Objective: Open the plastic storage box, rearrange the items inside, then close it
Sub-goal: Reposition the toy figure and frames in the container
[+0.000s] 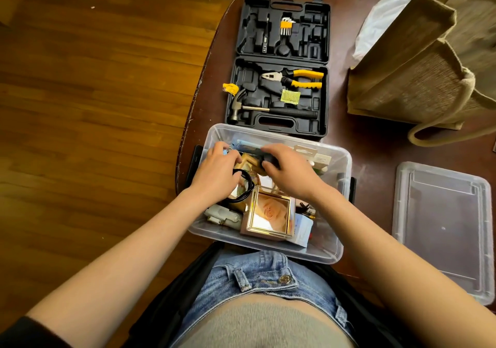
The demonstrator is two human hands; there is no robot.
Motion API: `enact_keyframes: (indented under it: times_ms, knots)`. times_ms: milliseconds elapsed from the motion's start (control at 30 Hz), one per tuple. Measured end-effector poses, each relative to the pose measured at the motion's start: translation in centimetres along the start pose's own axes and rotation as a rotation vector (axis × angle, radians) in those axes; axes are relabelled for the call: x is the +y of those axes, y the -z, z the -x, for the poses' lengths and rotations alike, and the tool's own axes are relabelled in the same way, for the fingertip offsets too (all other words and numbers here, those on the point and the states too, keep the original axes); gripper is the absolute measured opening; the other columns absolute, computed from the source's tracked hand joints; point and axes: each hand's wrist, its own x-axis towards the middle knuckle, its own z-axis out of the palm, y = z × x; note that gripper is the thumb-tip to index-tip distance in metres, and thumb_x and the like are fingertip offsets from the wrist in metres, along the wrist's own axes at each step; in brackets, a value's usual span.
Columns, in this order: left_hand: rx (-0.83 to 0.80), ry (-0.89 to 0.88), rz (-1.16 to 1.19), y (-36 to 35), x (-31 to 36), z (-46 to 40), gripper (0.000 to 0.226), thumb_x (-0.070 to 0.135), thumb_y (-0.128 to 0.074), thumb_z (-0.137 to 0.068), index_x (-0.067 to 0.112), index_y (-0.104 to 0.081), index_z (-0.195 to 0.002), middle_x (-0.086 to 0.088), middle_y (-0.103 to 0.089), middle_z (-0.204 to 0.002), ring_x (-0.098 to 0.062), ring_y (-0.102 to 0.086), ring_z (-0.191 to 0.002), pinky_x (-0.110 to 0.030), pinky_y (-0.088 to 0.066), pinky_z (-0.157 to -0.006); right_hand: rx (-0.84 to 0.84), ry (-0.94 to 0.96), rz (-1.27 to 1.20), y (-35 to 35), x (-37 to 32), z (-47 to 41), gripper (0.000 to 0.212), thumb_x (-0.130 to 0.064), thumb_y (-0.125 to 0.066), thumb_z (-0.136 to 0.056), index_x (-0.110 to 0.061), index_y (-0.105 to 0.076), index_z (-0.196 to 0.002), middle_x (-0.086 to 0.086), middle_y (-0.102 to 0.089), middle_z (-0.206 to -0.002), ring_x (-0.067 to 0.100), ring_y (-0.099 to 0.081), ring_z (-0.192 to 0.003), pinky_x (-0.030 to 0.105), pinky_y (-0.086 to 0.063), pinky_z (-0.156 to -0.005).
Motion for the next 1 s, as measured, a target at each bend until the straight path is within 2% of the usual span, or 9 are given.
enact_keyframes:
  times_ms: [100,300,500,633,733,800,867,933,1000]
  knots:
    - [-0.027,0.054,0.058,-0.2,0.5,0.0,0.034,0.022,-0.055,-0.094,0.017,-0.053,-0.127,-0.013,-0.026,-0.148,-0.03,-0.028,-0.138,-0.04,-0.033,-0.106,-0.033,0.036,0.049,-1.2,-0.6,-1.7,0.038,-0.015,-0.047,-0.094,-0.005,-0.048,-0.131,0.011,-0.05,-0.136,0.025,-0.043,-0.126,0.033,-0.033,-0.104]
    - [-0.148,0.164,0.054,-1.1,0.5,0.1,0.039,0.021,-0.045,-0.098,0.018,-0.045,-0.137,-0.018,-0.034,-0.143,-0.034,-0.038,-0.13,-0.041,-0.035,-0.104,-0.171,-0.098,0.174,-4.0,-0.3,-4.1,0.049,-0.019,-0.047,-0.093,-0.006,-0.034,-0.138,0.015,-0.043,-0.136,0.032,-0.045,-0.121,0.039,-0.042,-0.094]
    - [-0.179,0.102,-0.083,-0.8,0.3,-0.3,0.038,0.016,-0.043,-0.097,0.016,-0.04,-0.136,-0.014,-0.062,-0.117,-0.034,-0.051,-0.109,-0.038,-0.04,-0.082,-0.216,-0.196,0.253,-4.8,0.1,-5.3,0.037,-0.013,-0.05,-0.09,-0.007,-0.036,-0.123,0.018,-0.056,-0.115,0.038,-0.059,-0.093,0.037,-0.041,-0.063]
    - [-0.121,0.127,-0.025,-0.5,0.0,-0.1,0.04,0.007,-0.044,-0.094,0.012,-0.032,-0.132,-0.011,-0.06,-0.097,-0.023,-0.048,-0.073,-0.029,-0.033,-0.055,-0.171,-0.126,0.313,-4.2,0.6,-5.1,0.045,-0.009,-0.052,-0.086,-0.015,-0.04,-0.129,0.012,-0.062,-0.111,0.035,-0.06,-0.093,0.034,-0.04,-0.063]
    - [-0.059,0.159,0.11,-0.2,0.1,-0.4,0.042,0.007,-0.041,-0.094,0.013,-0.027,-0.133,-0.012,-0.055,-0.102,-0.017,-0.042,-0.062,-0.026,-0.024,-0.046,-0.186,-0.05,0.231,-3.1,1.1,-4.9,0.037,-0.013,-0.048,-0.09,-0.022,-0.051,-0.125,0.008,-0.06,-0.105,0.029,-0.058,-0.094,0.032,-0.041,-0.068]
    - [-0.053,0.134,0.188,0.0,0.4,-0.9,0.046,0.011,-0.034,-0.098,0.019,-0.024,-0.142,-0.014,-0.048,-0.126,-0.021,-0.051,-0.076,-0.029,-0.036,-0.055,-0.241,-0.033,0.13,-2.4,1.2,-4.3,0.038,-0.022,-0.048,-0.094,-0.026,-0.05,-0.132,0.005,-0.056,-0.109,0.025,-0.055,-0.099,0.029,-0.039,-0.073]
    - [-0.054,0.103,0.253,0.3,0.8,-1.4,0.046,0.016,-0.03,-0.1,0.022,-0.026,-0.146,-0.005,-0.033,-0.148,-0.024,-0.053,-0.107,-0.036,-0.046,-0.081,-0.291,-0.024,0.091,-1.9,1.2,-3.7,0.045,-0.032,-0.05,-0.095,-0.028,-0.044,-0.14,0.005,-0.053,-0.117,0.023,-0.051,-0.106,0.031,-0.039,-0.083]
    - [-0.088,0.094,0.288,0.3,1.0,-1.9,0.042,0.018,-0.028,-0.101,0.019,-0.037,-0.142,-0.001,-0.027,-0.154,-0.023,-0.041,-0.13,-0.04,-0.037,-0.104,-0.319,-0.029,0.026,-1.4,1.3,-3.1,0.046,-0.036,-0.05,-0.095,-0.027,-0.044,-0.14,0.006,-0.053,-0.118,0.022,-0.05,-0.108,0.032,-0.039,-0.09]
    - [-0.169,0.101,0.245,0.3,1.0,-2.2,0.04,0.022,-0.028,-0.1,0.014,-0.054,-0.13,-0.002,-0.028,-0.154,-0.023,-0.036,-0.135,-0.039,-0.03,-0.109,-0.358,-0.097,-0.227,-0.9,1.1,-2.4,0.038,-0.032,-0.046,-0.098,-0.02,-0.054,-0.133,0.008,-0.058,-0.116,0.022,-0.055,-0.105,0.033,-0.042,-0.093]
